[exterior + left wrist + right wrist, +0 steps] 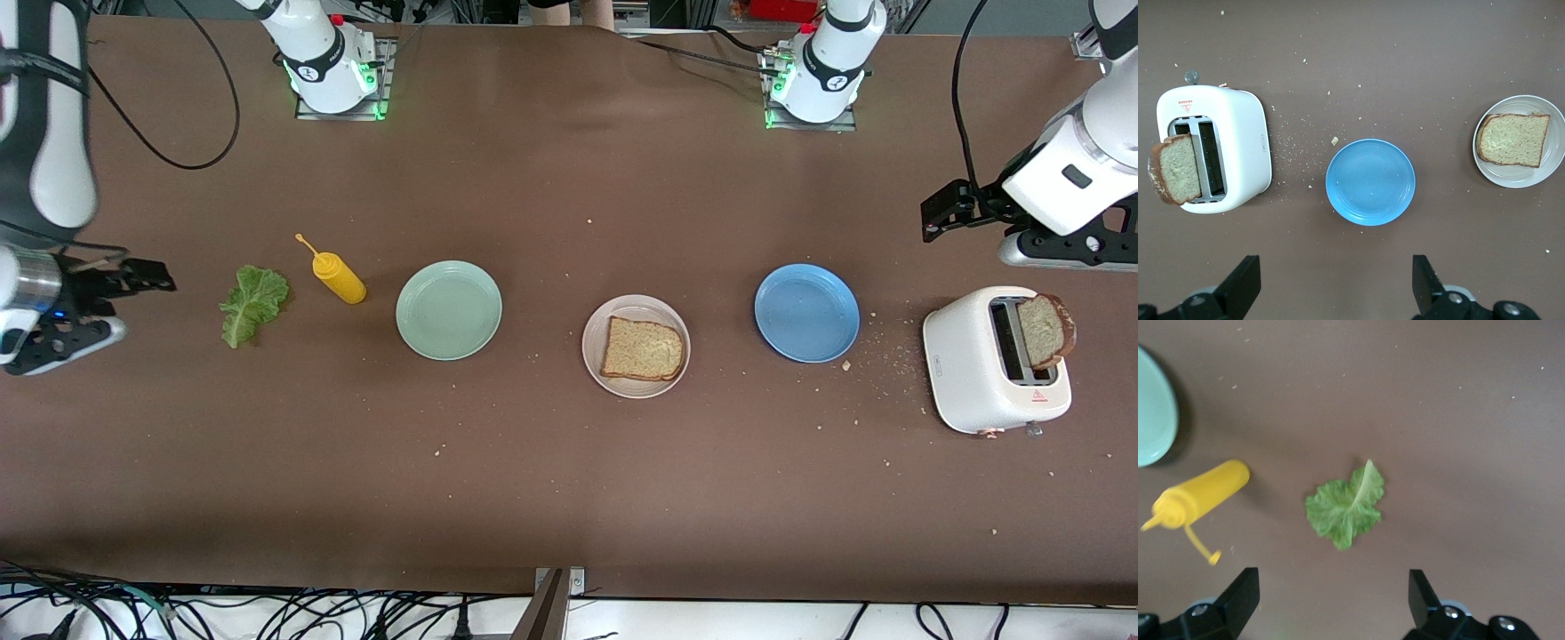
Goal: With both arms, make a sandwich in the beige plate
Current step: 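Lower the right gripper onto the green lettuce leaf and grasp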
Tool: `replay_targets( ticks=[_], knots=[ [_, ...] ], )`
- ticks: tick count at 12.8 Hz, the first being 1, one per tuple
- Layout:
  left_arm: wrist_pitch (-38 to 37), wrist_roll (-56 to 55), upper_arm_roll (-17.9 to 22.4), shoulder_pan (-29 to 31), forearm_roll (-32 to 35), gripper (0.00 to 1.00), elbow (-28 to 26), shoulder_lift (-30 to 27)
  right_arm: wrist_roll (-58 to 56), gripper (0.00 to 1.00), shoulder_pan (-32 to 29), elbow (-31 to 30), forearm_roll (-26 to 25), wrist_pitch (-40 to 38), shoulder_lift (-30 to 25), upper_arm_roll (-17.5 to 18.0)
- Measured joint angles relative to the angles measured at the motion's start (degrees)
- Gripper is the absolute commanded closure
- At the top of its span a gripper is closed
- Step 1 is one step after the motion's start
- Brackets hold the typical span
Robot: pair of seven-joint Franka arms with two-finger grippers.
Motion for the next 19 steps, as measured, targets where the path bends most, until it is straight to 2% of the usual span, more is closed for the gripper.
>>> replay_targets(
  ticks=[4, 7, 9, 13, 14, 16, 17, 18, 19],
  knots=[
    [0.0, 0.0, 0.01, 0.02, 0.0, 0.0, 0.0, 0.0, 3.6, 0.01, 0.68, -22.66, -0.08, 22.01, -4.53, -0.03],
    [0.0, 0.0, 0.02, 0.03, 0.0, 0.0, 0.0, 0.0, 4.33, 0.01, 0.69, -35.15, -0.08, 39.06, -5.14, 0.01],
    [0.0, 0.0, 0.03, 0.04, 0.0, 0.0, 0.0, 0.0, 4.34, 0.01, 0.69, -39.92, -0.08, 45.56, -4.02, 0.02],
    [0.0, 0.0, 0.08, 0.17, 0.0, 0.0, 0.0, 0.04, 4.4, 0.03, 0.69, -40.83, -0.08, 50.13, -0.47, 0.02],
    [0.0, 0.0, 0.08, 0.19, 0.0, 0.0, 0.0, 0.04, 4.47, 0.2, 0.67, -40.83, -0.08, 51.02, 0.04, 0.01],
    [-0.02, 0.0, 0.08, 0.19, 0.0, 0.0, 0.0, 0.05, 4.51, 0.71, 0.6, -40.82, -0.08, 52.57, 0.73, -0.03],
    [-0.06, 0.0, 0.06, 0.19, 0.0, 0.0, 0.0, 0.05, 4.51, 0.9, 0.6, -40.8, -0.08, 52.92, 0.76, -0.04],
    [-0.08, 0.0, 0.0, 0.18, 0.0, 0.0, 0.0, 0.05, 4.51, 1.0, 0.59, -40.71, -0.08, 53.03, 0.75, -0.1],
    [-0.08, 0.0, -0.06, 0.18, 0.0, 0.0, -0.01, 0.06, 4.5, 1.0, 0.59, -40.64, -0.08, 53.04, 0.69, -0.11]
  ],
)
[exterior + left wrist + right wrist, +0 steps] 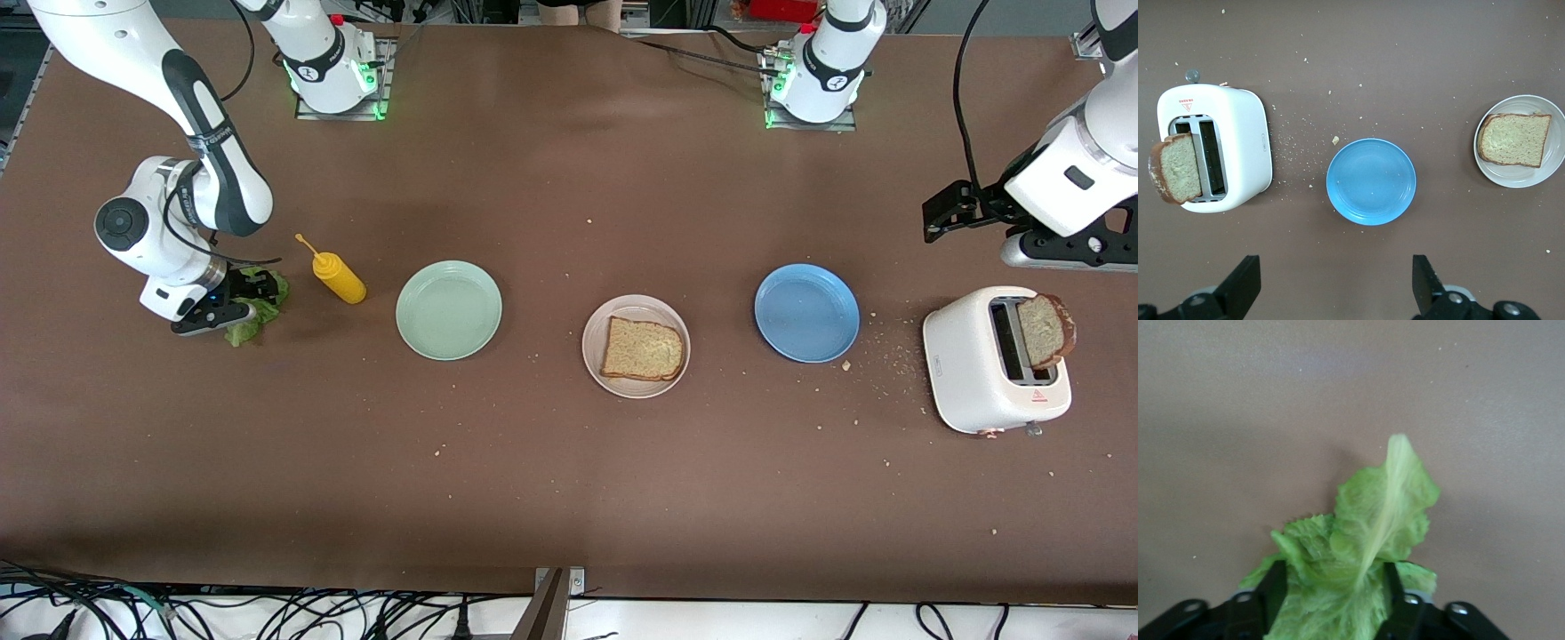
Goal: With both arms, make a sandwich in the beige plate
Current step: 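Lower the right gripper onto the green lettuce leaf and grasp, then lift the lettuce leaf with the right gripper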
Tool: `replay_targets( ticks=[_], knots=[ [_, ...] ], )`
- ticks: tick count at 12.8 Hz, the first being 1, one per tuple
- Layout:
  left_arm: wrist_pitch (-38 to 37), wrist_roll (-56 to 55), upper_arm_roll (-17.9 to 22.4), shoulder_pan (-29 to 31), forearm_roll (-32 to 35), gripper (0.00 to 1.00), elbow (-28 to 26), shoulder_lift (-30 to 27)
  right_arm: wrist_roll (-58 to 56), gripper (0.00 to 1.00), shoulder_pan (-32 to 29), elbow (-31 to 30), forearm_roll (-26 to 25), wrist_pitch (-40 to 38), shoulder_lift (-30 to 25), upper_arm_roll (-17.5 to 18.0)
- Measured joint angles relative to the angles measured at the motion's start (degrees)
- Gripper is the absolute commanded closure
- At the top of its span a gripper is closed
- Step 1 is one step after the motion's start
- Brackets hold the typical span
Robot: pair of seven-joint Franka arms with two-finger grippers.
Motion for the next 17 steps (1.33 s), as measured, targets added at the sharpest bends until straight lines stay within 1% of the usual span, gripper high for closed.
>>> replay_targets(
  ticks=[7, 9, 10, 11, 13, 14, 16, 17],
  knots=[
    [0.0, 0.0, -0.03, -0.01, 0.0, 0.0, 0.0, 0.07, -0.25, 1.0, 0.01, 1.23, -0.03, 0.03, -0.67, 0.02],
    [0.0, 0.0, -0.04, -0.01, 0.0, 0.0, 0.0, 0.26, -0.36, 1.0, 0.09, 2.87, -0.14, -2.23, -1.78, 0.12],
    [0.0, 0.0, -0.04, -0.01, 0.0, 0.0, 0.0, 0.35, -0.36, 1.0, 0.15, 5.17, -0.29, -6.78, -2.49, 0.15],
    [0.0, 0.0, -0.04, -0.01, 0.0, 0.0, 0.0, 0.4, -0.36, 1.0, 0.2, 8.91, -0.4, -13.68, -3.24, 0.21],
    [0.0, 0.0, -0.04, -0.01, 0.0, 0.0, -0.01, 0.52, -0.36, 1.0, 0.67, 19.47, -0.46, -29.51, -4.33, 0.39],
    [0.02, 0.0, -0.04, -0.01, 0.0, 0.0, 0.0, 0.63, -0.34, 1.0, 1.32, 24.7, -0.46, -35.95, -4.58, 0.45],
    [0.04, 0.0, -0.02, -0.01, 0.0, 0.0, -0.01, 0.8, 0.31, 1.0, 3.48, 33.56, -0.35, -45.41, -4.68, 0.6],
    [0.04, 0.0, 0.0, 0.0, 0.0, 0.0, -0.01, 0.84, 2.65, 1.0, 5.1, 37.01, -0.12, -49.27, -4.67, 0.62]
  ],
)
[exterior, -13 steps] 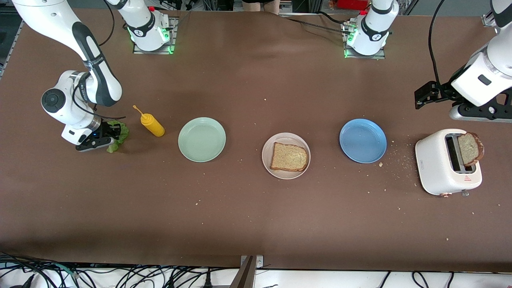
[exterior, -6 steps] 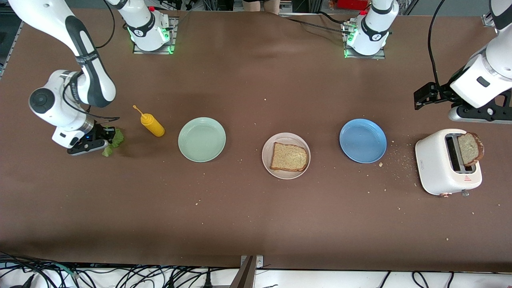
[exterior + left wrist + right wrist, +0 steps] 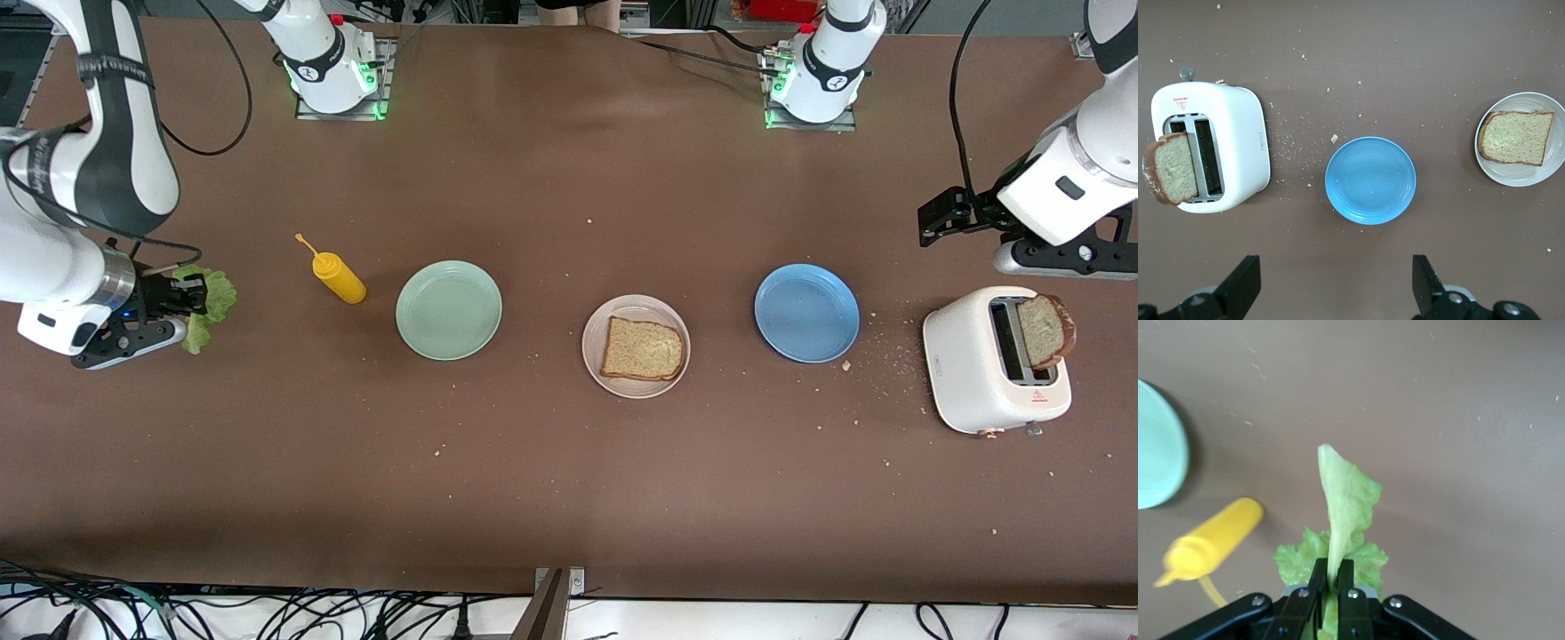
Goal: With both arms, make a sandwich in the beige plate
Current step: 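Lift the lettuce leaf with the right gripper, then carry the lettuce leaf over the bread on the beige plate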
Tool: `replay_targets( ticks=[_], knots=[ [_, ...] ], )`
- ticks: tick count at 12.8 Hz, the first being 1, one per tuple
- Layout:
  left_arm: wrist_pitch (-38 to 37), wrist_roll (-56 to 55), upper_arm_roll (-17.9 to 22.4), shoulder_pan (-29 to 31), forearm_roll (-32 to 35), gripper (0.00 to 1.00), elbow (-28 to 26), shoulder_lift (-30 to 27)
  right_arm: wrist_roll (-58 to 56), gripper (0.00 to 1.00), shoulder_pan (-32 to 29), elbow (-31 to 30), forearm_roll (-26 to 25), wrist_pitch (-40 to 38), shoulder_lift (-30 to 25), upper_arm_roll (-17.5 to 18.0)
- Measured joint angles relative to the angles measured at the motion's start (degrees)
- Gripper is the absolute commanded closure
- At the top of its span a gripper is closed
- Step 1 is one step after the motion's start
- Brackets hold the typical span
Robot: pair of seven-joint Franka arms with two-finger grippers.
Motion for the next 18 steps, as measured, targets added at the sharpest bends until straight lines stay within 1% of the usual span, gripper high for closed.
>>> replay_targets(
  ticks=[2, 4, 6, 8, 11, 14, 15, 18],
  knots=[
    [0.0, 0.0, 0.03, 0.0, 0.0, 0.0, 0.0, 0.03, 8.58, 1.0, 3.59, 6.06, 1.56, -6.95, 0.06, 0.47],
    [0.01, 0.0, 0.06, 0.01, 0.0, 0.0, 0.0, 0.04, 20.14, 1.0, 7.73, 10.42, 5.69, -10.87, 0.23, 1.71],
    [0.01, 0.0, 0.06, 0.01, 0.0, 0.0, 0.0, 0.06, 34.11, 1.0, 11.09, 12.29, 11.65, -11.07, 0.86, 3.72],
    [0.01, 0.0, 0.06, 0.01, 0.0, 0.0, 0.0, 0.07, 48.6, 1.0, 12.74, 14.35, 16.42, -8.27, 3.01, 7.39],
    [0.02, 0.0, 0.07, 0.01, 0.0, 0.0, 0.0, 0.09, 68.7, 1.0, 13.12, 16.33, 19.8, 2.27, 7.55, 14.77],
    [0.02, 0.0, 0.08, 0.01, 0.0, 0.0, 0.0, 0.09, 86.01, 1.0, 13.63, 16.4, 20.12, 17.88, 13.16, 22.59],
    [0.02, 0.0, 0.07, 0.01, 0.0, 0.0, 0.0, 0.09, 90.61, 1.0, 14.89, 16.44, 20.13, 23.36, 15.41, 23.98],
    [0.02, 0.0, 0.08, 0.01, 0.0, 0.0, 0.0, 0.1, 100.8, 1.0, 21.68, 16.48, 20.21, 39.12, 23.3, 24.71]
  ],
)
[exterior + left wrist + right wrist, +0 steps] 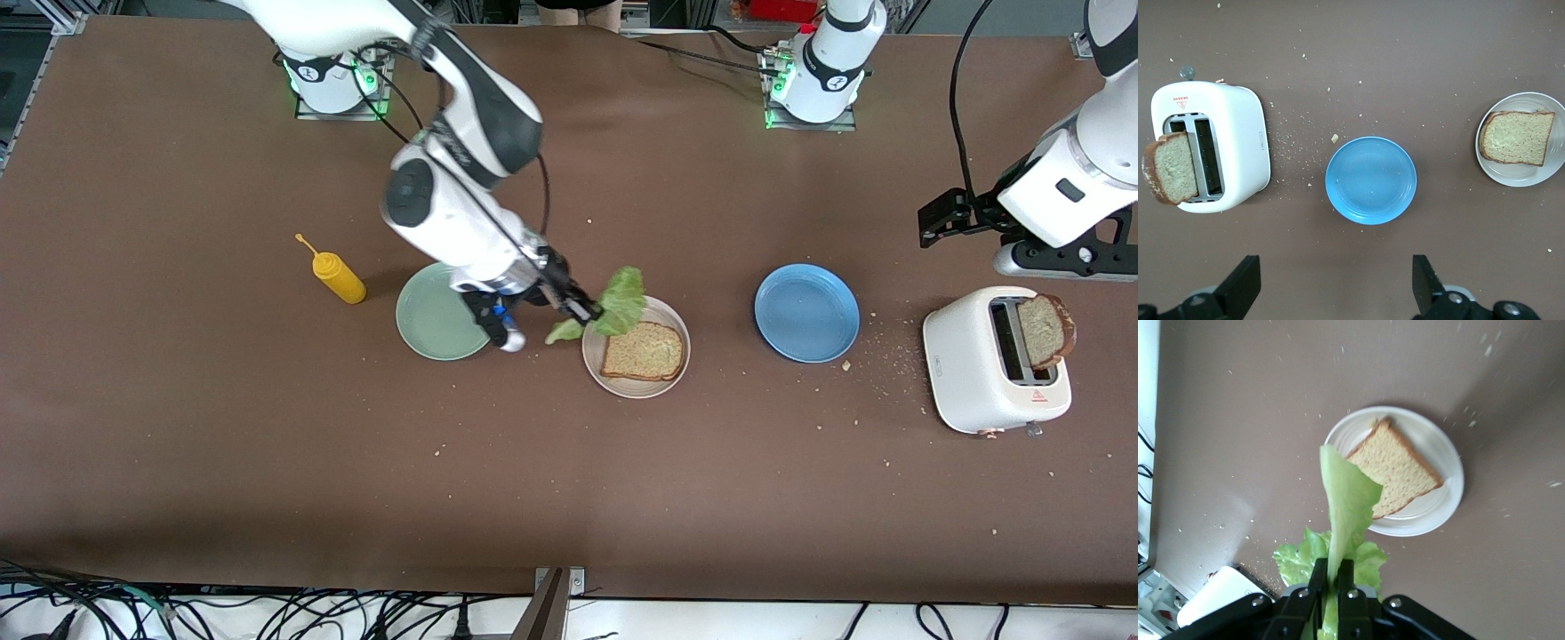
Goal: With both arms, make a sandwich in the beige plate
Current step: 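Carry the lettuce leaf over the bread on the beige plate, then lay the lettuce on the bread and open the right gripper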
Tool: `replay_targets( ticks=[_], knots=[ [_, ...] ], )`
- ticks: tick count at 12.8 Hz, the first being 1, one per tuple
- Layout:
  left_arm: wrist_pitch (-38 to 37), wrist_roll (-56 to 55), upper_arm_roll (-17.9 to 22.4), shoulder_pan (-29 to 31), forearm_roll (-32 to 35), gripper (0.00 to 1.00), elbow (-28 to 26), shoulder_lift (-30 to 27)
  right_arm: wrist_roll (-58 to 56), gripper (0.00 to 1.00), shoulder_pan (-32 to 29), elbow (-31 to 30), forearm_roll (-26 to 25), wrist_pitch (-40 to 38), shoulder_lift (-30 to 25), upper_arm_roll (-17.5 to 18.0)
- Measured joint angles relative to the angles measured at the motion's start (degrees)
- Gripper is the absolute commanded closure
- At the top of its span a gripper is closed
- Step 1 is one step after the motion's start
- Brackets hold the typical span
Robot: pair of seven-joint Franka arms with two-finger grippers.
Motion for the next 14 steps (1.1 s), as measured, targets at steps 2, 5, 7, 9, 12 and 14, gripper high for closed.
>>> replay_targets(
  ticks=[2, 5, 7, 9, 12, 14],
  knots=[
    [0.0, 0.0, 0.01, 0.0, 0.0, 0.0, 0.0, 0.0, 2.78, 1.0, 3.53, 0.65, 0.01, 7.73, 5.5, -0.02],
    [0.0, 0.0, 0.0, 0.0, 0.0, 0.0, 0.0, 0.0, 3.59, 1.0, 4.16, 6.2, 0.01, 10.79, 12.69, -0.49],
    [0.0, 0.0, 0.01, 0.0, 0.0, 0.0, 0.0, 0.0, 3.59, 1.0, 3.76, 8.87, 0.01, 11.88, 15.49, -1.51],
    [0.0, 0.0, 0.01, 0.0, 0.0, 0.0, 0.0, 0.0, 3.61, 1.0, 3.54, 9.64, 0.02, 12.34, 17.14, -1.97],
    [0.0, 0.0, 0.01, 0.0, 0.0, 0.0, 0.0, 0.0, 5.46, 1.0, 3.78, 9.86, 0.18, 12.65, 18.23, -1.92],
    [0.0, 0.0, 0.01, 0.0, 0.0, 0.0, 0.0, 0.0, 6.46, 0.58, 3.87, 9.87, 0.18, 12.66, 18.37, -1.85]
  ],
)
